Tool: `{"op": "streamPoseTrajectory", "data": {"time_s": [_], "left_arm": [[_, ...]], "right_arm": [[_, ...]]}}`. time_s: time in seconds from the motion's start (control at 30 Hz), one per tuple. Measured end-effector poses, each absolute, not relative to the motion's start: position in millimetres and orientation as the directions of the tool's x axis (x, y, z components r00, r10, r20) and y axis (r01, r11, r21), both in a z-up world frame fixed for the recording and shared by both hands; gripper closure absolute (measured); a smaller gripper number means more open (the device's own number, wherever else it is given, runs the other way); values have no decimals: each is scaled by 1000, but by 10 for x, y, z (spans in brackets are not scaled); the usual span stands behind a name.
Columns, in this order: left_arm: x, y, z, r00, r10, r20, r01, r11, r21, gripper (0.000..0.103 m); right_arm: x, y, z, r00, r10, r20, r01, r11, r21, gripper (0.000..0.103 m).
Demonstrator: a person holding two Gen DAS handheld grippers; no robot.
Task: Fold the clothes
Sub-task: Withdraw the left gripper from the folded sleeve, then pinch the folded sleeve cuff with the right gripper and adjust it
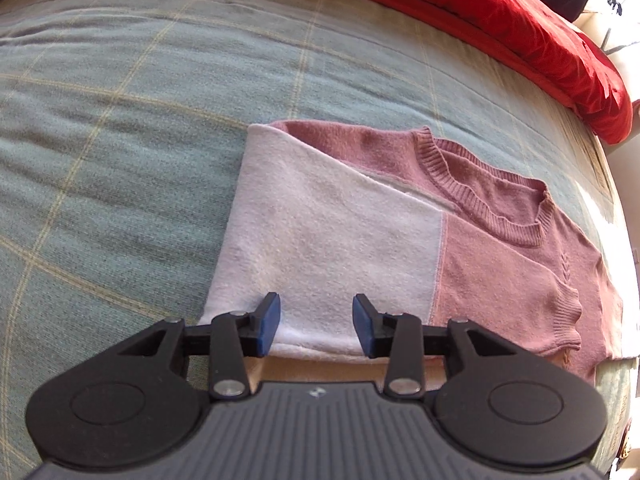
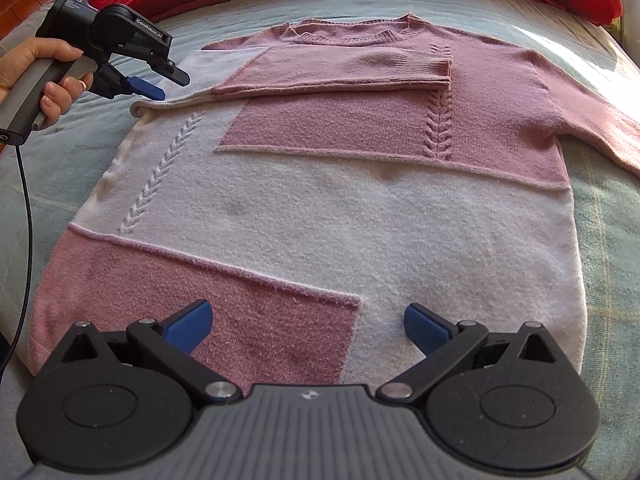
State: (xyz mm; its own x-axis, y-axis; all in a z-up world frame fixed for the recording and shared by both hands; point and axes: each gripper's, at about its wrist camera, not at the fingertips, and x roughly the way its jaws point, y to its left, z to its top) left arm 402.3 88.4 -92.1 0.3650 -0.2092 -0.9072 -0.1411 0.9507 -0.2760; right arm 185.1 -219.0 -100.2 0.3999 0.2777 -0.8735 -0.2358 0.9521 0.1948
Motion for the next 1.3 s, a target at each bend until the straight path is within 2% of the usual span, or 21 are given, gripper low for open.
{"op": "streamPoseTrajectory", "data": {"time_s": [0.13,0.27,0.37,0.53,0.77,0.97,1.13,1.2,1.27,1.3], "left_arm": [[3870,886,-701,420,-206,-884,-106,956,-273,60],[3558,837,-559,482,-217,-849,-3,968,-249,57],[3328,809,-626,491,-258,-832,68,964,-258,54],[3134,718,-882,529,-200,-825,146,979,-144,53],[3206,810,-986,567,-292,-770,183,956,-228,51],[3371,1055,-1158,581,-317,-749,126,945,-302,50],[3332,1049,-1228,587,-319,-744,158,947,-281,50],[3328,1018,-1237,586,-313,-747,171,949,-263,50],[3340,1042,-1239,584,-323,-745,166,946,-280,50],[3346,1064,-1245,583,-332,-741,161,942,-295,49]], "right_arm": [[1902,-2235,-984,407,276,-871,-216,955,202,0],[1963,-2286,-976,408,293,-865,-178,955,239,0],[1996,-2305,-978,409,302,-861,-151,953,263,0],[2060,-2338,-920,427,306,-851,-125,952,279,0],[2300,-2409,-799,451,302,-840,-94,952,292,0],[2545,-2349,-768,479,329,-814,-108,942,317,0],[2802,-2422,-750,522,342,-781,-100,934,342,0],[2975,-2543,-752,545,373,-751,-66,912,405,4],[3149,-2674,-801,563,412,-717,-28,876,481,14],[3231,-2735,-855,561,434,-705,-8,855,519,15]]}}
